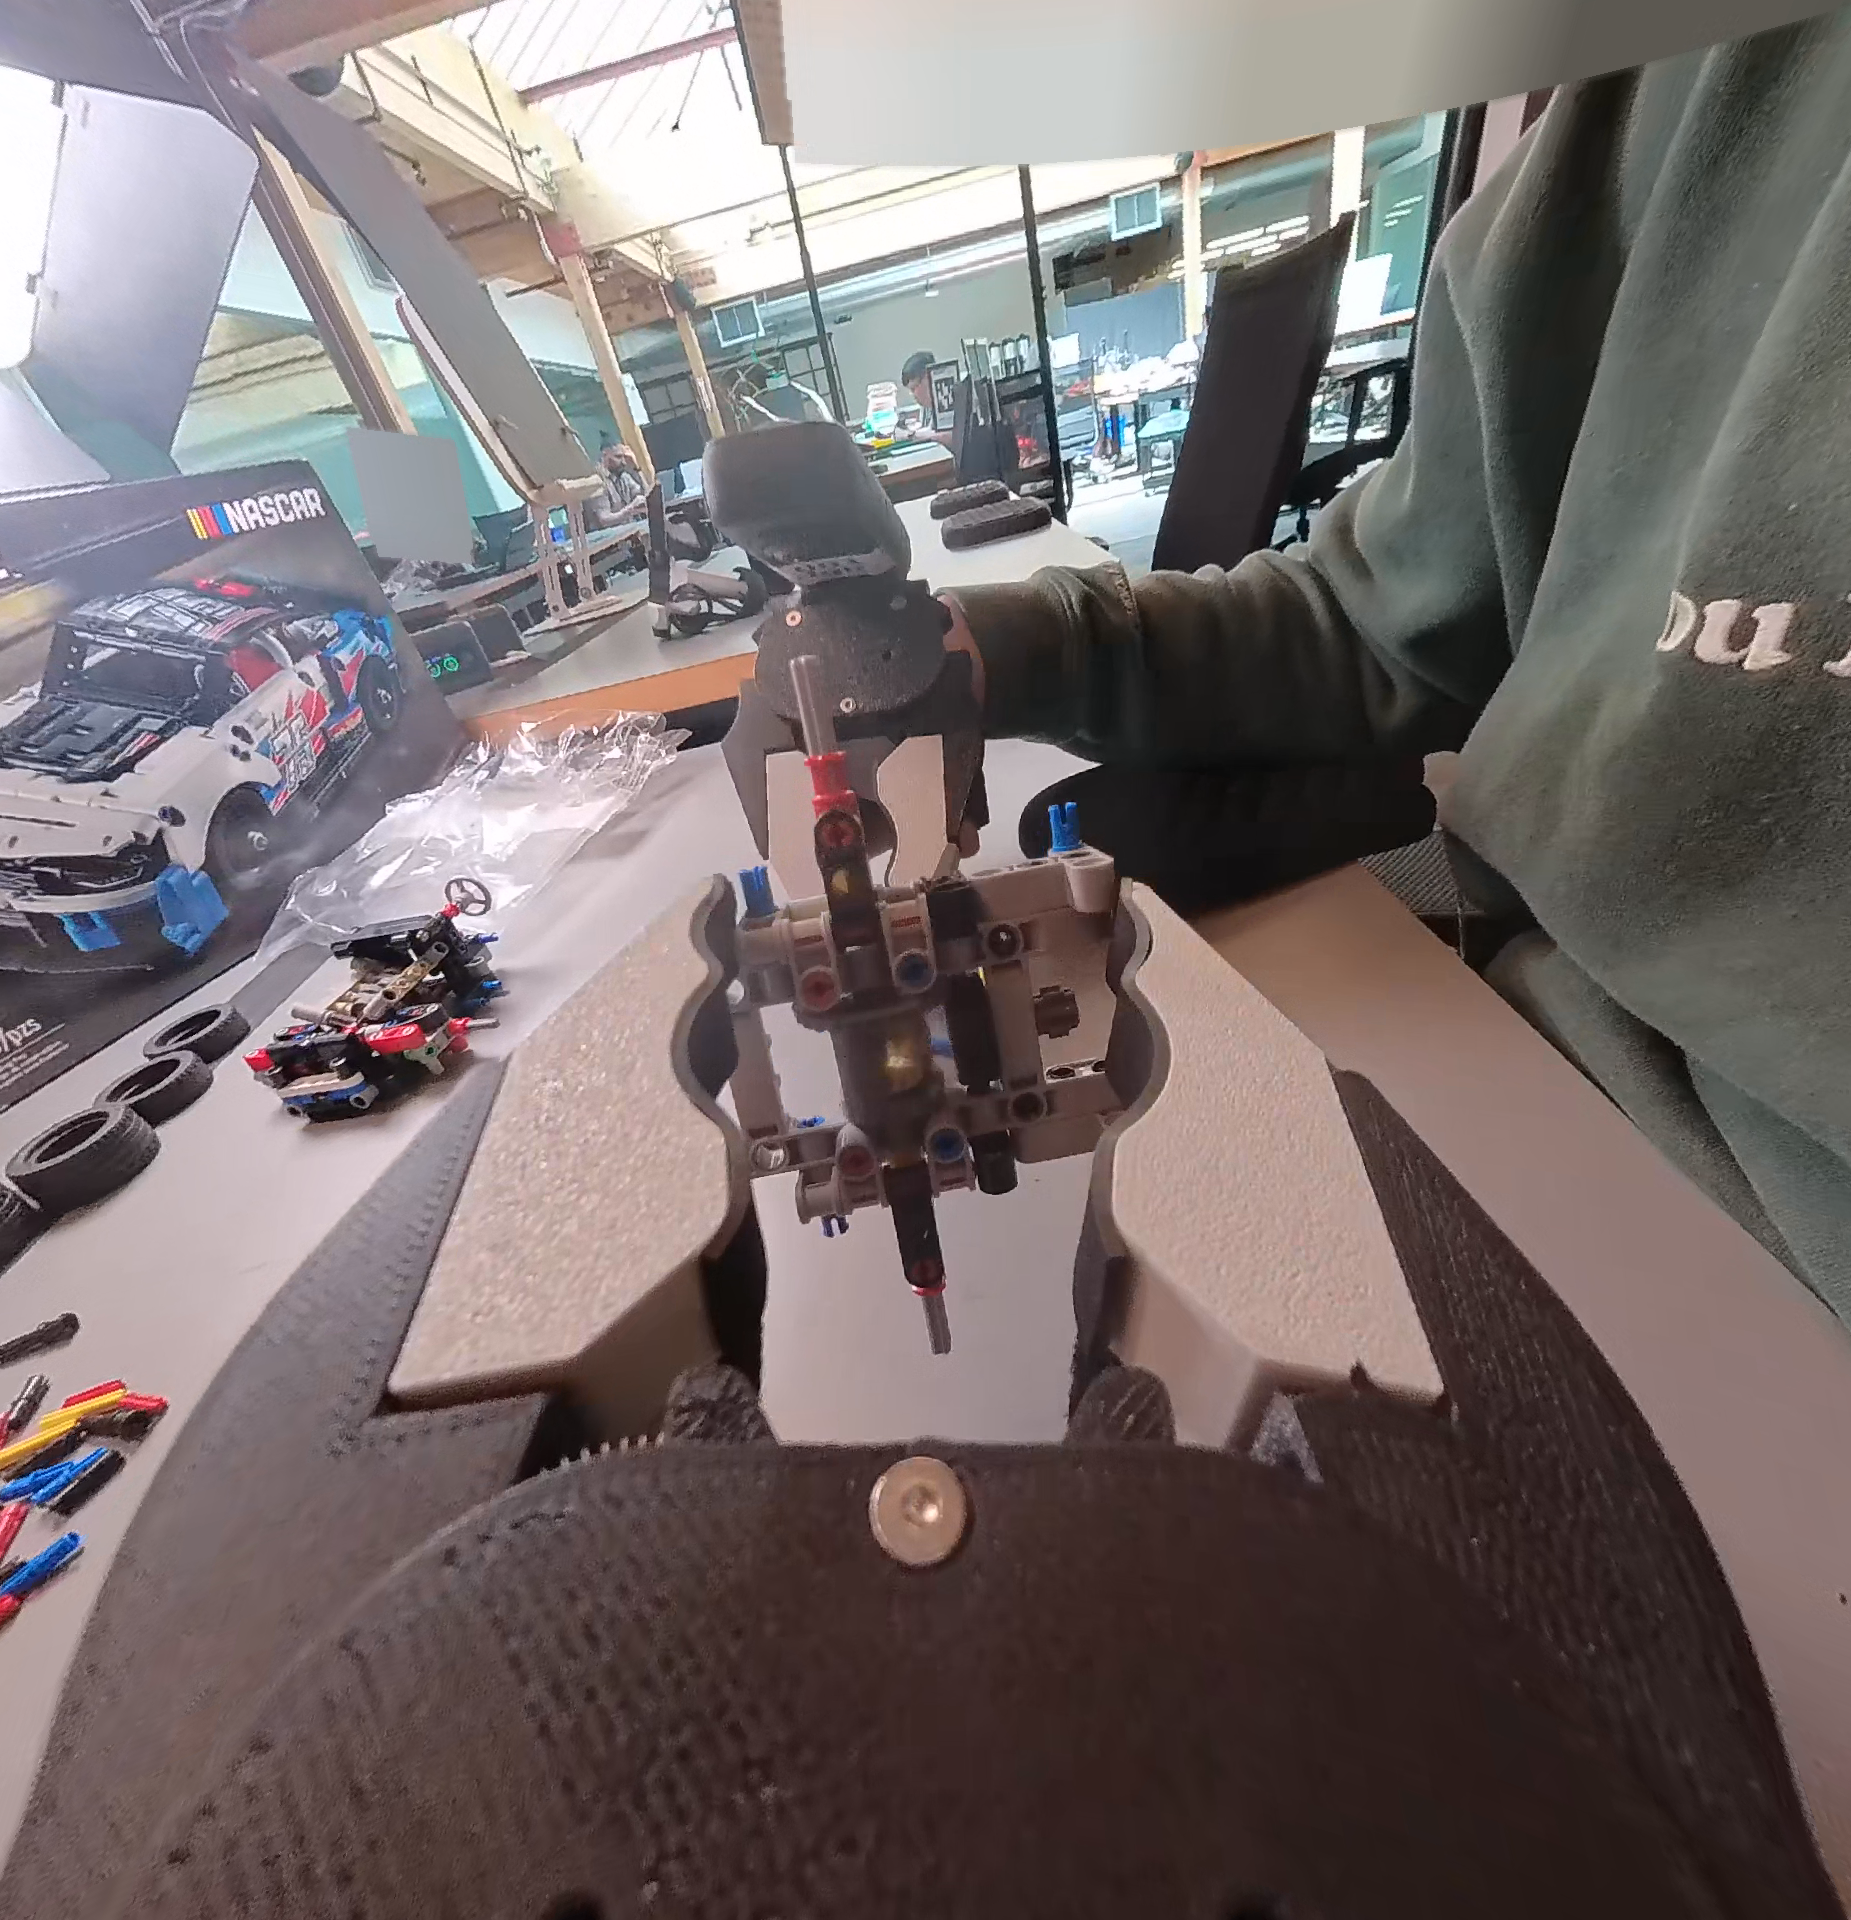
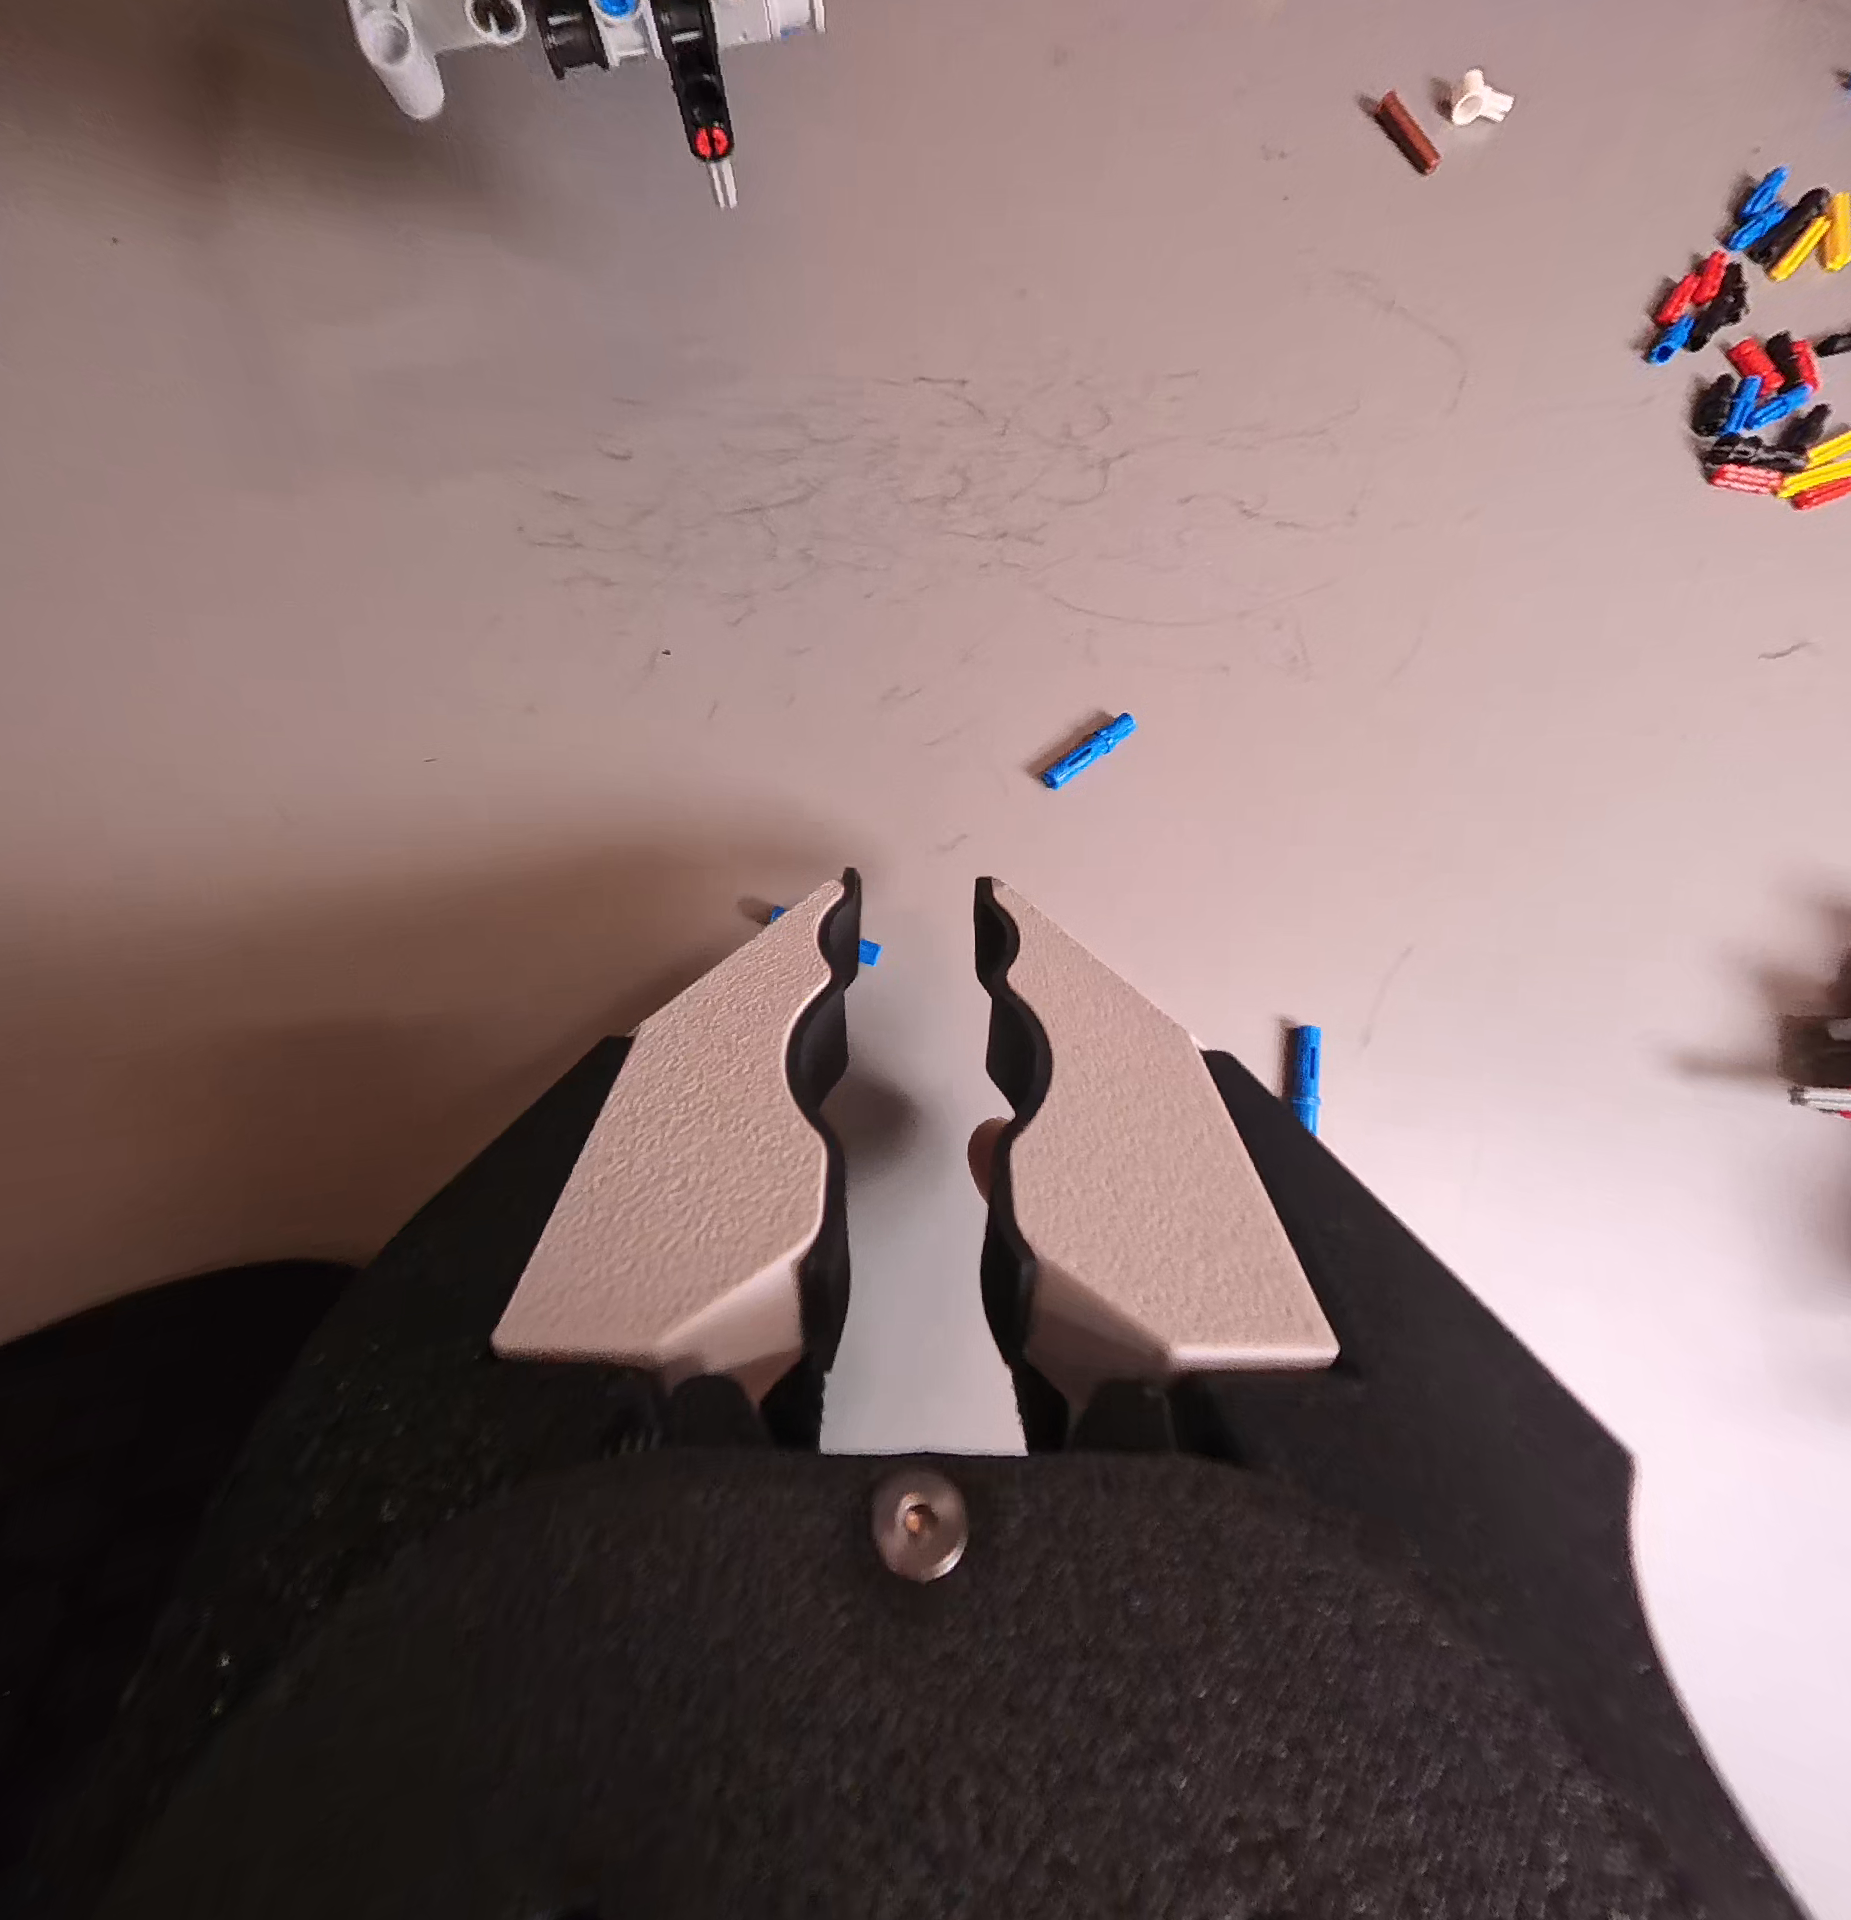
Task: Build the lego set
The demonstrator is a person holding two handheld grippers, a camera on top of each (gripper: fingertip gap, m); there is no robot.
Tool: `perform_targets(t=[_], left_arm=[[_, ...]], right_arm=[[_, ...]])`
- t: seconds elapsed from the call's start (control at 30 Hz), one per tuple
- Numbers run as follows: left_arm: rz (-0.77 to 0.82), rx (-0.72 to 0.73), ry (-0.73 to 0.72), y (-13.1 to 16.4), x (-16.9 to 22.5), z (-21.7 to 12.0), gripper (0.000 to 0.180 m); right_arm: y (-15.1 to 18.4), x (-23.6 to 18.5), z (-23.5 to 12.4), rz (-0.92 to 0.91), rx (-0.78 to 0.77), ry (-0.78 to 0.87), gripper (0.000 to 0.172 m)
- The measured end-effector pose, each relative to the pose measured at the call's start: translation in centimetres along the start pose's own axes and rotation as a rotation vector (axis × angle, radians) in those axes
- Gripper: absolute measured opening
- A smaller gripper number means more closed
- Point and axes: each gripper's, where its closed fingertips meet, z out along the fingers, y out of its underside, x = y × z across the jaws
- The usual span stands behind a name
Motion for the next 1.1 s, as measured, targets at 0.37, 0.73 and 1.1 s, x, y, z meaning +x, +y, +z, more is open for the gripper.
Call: perform_targets(t=[0.37,0.73,1.1], left_arm=[[0.016,-0.012,0.003,0.2,0.2,0.1,0.071],[0.101,-0.160,-0.011,2.6,0.4,0.7,0.071],[0.094,-0.266,-0.015,4.4,0.2,0.8,0.071]], right_arm=[[0.6,-1.1,0.3,-0.023,-0.046,-0.048,0.031],[1.0,-1.3,0.5,-0.023,-0.067,-0.053,0.031],[1.5,-1.4,0.8,-0.032,-0.109,-0.054,0.034]])
